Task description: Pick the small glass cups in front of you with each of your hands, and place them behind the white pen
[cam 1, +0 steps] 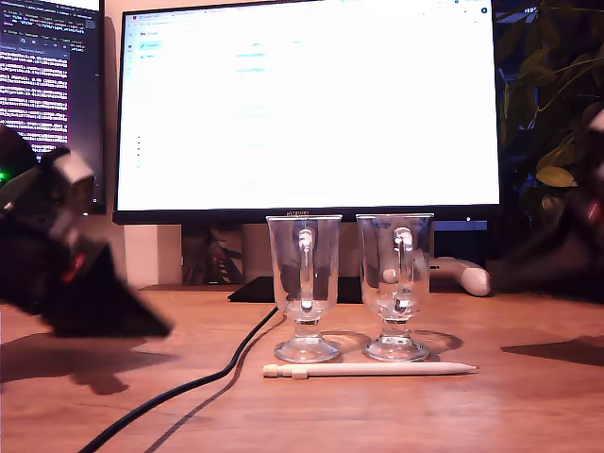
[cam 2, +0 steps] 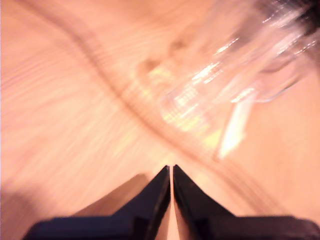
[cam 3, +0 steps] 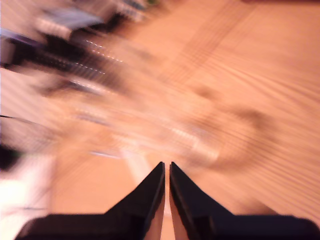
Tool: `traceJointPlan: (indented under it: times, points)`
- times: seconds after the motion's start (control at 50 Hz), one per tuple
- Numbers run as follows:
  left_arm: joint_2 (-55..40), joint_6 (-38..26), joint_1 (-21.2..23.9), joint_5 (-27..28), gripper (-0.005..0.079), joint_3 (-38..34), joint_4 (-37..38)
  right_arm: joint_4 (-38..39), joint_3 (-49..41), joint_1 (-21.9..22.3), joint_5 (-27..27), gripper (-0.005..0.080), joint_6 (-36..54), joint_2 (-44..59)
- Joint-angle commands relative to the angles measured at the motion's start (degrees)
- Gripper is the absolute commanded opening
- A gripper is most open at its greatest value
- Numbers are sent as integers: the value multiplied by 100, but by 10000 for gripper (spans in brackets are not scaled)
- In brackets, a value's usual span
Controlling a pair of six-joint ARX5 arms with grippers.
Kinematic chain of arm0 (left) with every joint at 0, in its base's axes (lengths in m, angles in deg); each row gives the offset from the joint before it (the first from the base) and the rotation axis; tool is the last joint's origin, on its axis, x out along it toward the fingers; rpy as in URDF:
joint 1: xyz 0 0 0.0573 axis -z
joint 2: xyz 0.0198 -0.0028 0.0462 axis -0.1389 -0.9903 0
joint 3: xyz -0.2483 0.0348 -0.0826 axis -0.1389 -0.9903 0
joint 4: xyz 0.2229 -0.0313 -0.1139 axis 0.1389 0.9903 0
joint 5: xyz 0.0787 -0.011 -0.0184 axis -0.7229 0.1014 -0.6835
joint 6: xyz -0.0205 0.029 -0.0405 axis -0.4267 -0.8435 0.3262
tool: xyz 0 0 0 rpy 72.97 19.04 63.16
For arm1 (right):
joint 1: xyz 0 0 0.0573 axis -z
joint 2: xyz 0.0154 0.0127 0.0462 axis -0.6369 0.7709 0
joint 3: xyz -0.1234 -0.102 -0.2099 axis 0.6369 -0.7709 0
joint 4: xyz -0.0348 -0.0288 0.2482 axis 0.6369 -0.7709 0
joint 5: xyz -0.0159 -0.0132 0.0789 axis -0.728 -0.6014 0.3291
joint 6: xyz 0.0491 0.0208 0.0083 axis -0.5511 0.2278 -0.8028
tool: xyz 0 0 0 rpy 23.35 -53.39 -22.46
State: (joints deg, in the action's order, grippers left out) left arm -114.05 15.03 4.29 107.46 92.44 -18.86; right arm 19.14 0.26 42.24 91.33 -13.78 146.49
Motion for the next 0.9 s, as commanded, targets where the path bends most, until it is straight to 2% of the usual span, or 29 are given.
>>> traceJointPlan:
  times: [0.0, 0.1, 0.2, 0.4, 0.48, 0.52, 0.68, 0.78, 0.88]
  points:
    - [363, -120, 11, -328, -19, -83, 7, 22, -4, -90, -380, -11, -7, -225]
    - [737, -107, 4, -723, -19, -173, 44, 24, -20, -116, -796, -11, -136, -472]
    - [1117, 44, 4, -852, -19, -286, 57, 114, -131, -116, -1408, -11, -380, -903]
    - [1808, 422, 4, -1217, -19, -719, -114, 946, -798, -111, -2597, -11, -1224, -2208]
    - [2070, 588, 4, -1379, -19, -1003, -509, 1005, -1082, -111, -2774, -11, -1327, -2774]
    - [2175, 911, 15, -1512, -19, -1156, -723, 1005, -1209, -109, -2879, -11, -1353, -3025]
    - [2583, 1143, 120, -1749, -19, -1707, -1270, 1143, -1926, -107, -3276, -11, -1364, -3866]
    - [2813, 1104, 125, -1821, -19, -2044, -1598, 1652, -2413, -107, -3316, -11, -1388, -4260]
    - [2983, 1126, 125, -1991, -19, -2444, -2238, 2028, -2769, -105, -3314, -11, -1405, -4537]
